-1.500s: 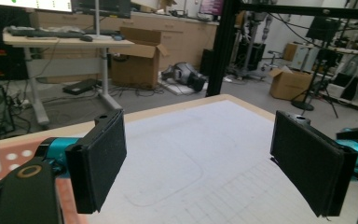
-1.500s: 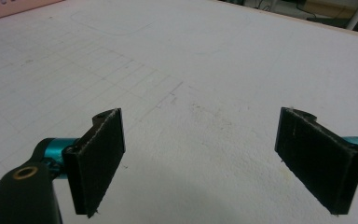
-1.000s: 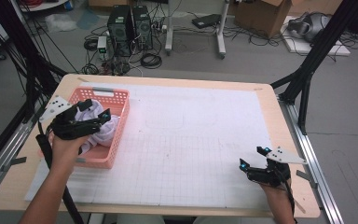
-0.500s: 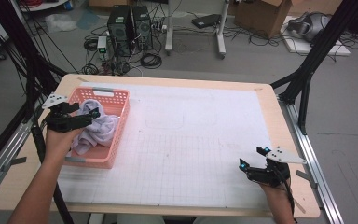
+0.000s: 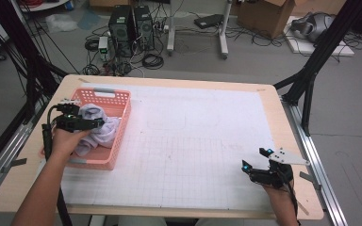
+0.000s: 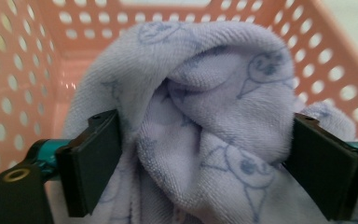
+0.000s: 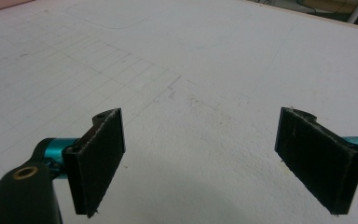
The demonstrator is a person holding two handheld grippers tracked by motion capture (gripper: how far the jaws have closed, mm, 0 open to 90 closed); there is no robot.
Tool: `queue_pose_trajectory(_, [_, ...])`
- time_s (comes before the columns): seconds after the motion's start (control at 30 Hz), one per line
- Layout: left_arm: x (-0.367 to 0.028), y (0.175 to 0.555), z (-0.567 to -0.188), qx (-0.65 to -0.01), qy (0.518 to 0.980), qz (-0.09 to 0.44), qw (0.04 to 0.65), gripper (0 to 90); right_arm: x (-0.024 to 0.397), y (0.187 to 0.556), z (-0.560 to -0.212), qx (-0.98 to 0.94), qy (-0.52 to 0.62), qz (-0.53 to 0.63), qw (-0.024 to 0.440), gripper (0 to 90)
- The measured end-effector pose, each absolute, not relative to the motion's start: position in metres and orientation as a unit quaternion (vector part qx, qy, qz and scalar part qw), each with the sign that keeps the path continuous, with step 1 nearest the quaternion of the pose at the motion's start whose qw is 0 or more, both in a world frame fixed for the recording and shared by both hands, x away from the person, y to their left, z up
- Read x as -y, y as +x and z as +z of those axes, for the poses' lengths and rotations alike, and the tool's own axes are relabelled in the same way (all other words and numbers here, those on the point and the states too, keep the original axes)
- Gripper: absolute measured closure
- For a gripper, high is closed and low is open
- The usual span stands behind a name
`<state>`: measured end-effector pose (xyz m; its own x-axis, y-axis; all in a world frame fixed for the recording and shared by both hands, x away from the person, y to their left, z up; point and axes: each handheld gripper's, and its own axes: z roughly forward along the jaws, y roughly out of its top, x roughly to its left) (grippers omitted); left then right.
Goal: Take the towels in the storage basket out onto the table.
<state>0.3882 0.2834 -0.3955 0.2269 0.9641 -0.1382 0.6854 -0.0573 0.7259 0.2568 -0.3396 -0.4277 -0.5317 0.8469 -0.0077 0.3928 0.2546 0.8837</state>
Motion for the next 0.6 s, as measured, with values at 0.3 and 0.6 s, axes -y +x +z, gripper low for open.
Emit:
queue_pose_trajectory(0.3, [-0.284, 0.401, -0.414, -0.63, 0.702, 0.137, 0.304, 1.7, 0.341, 0.256, -0.428, -0.751, 0.413, 0.447, 0.256, 14.7])
queue_pose_trajectory(0.6, [-0.287, 0.406, -0.422, -0.631, 0.701, 0.127, 0.308, 1.7, 0.339, 0.256, -0.427, -0.752, 0.412, 0.446, 0.256, 14.7])
